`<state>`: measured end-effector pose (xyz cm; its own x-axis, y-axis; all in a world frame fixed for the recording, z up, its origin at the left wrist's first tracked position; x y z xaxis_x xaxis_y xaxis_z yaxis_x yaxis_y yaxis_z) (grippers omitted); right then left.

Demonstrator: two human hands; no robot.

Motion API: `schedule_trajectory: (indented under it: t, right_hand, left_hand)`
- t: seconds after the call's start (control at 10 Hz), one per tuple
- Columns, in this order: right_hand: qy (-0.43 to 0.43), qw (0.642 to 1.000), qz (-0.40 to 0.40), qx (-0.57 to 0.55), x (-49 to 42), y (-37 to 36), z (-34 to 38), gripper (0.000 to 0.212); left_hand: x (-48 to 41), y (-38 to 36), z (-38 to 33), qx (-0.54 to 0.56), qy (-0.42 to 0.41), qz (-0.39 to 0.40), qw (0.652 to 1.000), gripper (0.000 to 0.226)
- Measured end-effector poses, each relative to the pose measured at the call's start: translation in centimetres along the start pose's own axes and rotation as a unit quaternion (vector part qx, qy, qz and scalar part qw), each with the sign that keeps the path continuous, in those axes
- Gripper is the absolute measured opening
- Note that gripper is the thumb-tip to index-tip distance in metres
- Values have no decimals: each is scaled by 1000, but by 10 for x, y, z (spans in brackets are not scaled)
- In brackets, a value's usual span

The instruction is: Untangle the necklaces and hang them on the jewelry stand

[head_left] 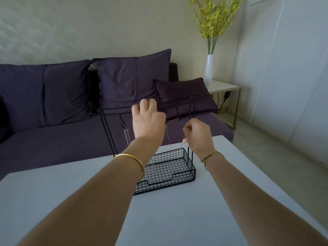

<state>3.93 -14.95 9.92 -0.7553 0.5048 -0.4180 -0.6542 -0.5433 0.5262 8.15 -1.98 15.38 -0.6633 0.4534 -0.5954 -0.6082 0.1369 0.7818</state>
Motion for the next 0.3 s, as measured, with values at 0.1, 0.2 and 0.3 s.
schedule_trajectory:
  t: [0.1, 0.2, 0.3]
  right_hand:
    - [-4, 1000, 3, 4, 1, 1, 0, 10]
    - [-9, 1000, 11, -2, 1, 2, 0, 10]
    - [-15, 1000, 12, -16, 2, 2, -1, 8]
  left_hand:
    - [2, 3, 0, 2, -8, 4, 1000, 26]
    - [1, 6, 0, 9, -11, -3, 1000, 27]
    - [3, 7, 4, 29, -8, -20, 999, 28]
Point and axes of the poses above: each hand's wrist, its own x-axis away from the middle knuckle, its own y-axis out of the back of the hand, z = x × y, the point moved 2 cm from there along -x, towards the middle knuckle, and after that the axes turned 1 degree about -y, right-handed, at the moved point
